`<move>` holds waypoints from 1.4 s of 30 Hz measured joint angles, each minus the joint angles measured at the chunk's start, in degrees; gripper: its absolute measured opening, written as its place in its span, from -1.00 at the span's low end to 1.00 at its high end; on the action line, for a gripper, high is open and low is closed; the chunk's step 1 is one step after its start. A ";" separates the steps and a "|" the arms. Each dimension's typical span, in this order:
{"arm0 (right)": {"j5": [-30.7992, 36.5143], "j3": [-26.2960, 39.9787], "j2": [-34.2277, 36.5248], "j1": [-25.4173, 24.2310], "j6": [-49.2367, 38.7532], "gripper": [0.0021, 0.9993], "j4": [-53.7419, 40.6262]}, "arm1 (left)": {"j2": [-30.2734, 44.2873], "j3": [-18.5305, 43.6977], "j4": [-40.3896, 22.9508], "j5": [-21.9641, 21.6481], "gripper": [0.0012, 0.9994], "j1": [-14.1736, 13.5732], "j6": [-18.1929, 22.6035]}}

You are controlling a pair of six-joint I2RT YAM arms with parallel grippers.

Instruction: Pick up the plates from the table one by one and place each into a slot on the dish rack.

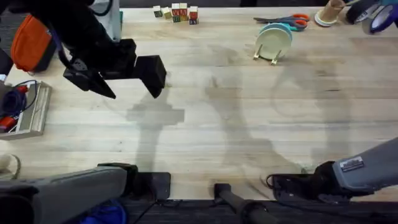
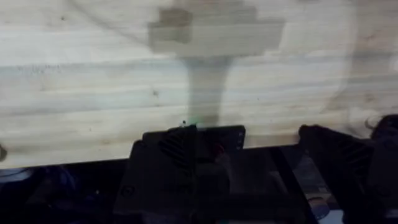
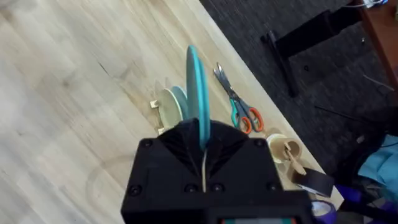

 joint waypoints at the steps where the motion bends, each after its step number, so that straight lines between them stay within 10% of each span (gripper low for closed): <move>1: 0.01 -0.02 0.00 0.00 -0.08 -0.94 -0.01 | 0.00 0.00 -0.09 0.00 0.99 0.00 0.01; 42: 4.27 -0.22 10.01 -4.87 -2.84 -0.94 7.25 | 0.00 -0.02 -0.20 0.00 0.99 0.00 0.01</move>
